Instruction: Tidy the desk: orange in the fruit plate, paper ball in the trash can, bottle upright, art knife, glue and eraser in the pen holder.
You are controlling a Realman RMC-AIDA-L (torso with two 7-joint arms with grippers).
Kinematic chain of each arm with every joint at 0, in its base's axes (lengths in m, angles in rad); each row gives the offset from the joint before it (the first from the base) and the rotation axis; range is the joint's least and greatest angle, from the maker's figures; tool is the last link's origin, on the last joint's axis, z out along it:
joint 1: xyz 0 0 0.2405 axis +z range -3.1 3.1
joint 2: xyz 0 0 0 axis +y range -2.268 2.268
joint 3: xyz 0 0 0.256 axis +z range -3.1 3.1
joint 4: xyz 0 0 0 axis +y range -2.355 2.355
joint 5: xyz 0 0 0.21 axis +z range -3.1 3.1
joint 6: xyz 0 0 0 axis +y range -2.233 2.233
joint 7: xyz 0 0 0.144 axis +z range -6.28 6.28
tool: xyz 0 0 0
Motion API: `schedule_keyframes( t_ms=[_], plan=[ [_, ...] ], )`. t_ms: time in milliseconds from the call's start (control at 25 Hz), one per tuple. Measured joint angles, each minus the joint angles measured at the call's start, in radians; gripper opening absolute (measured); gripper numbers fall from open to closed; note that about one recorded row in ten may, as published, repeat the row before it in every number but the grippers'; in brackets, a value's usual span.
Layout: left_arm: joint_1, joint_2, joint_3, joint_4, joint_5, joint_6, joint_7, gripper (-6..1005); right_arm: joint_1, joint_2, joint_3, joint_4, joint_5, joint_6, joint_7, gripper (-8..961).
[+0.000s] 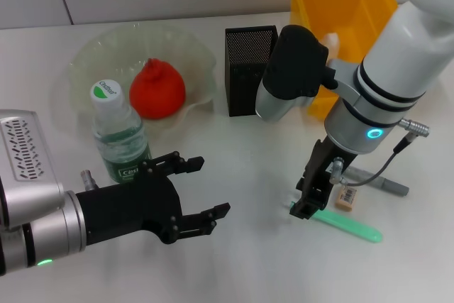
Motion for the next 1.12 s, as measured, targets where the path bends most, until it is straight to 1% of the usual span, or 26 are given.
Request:
schedule_keyframes(
  t_ms=[520,720,1120],
  plan=[
    [0.0,0.0,0.0,-0.001,0.0,0.0,0.0,802,0.019,-0.002,-0.001,0.033,0.0,0.007,0.009,435],
    [0.0,0.0,0.0,-0.002,0.0,0.0,0.0,802,0.019,-0.001,-0.001,0.035,0.0,0.008,0.009,345],
    [0.0,0.0,0.0,-0.012,0.0,0.0,0.0,802,0.016,0.0,-0.001,0.044,0.0,0.013,0.012,284]
  ],
)
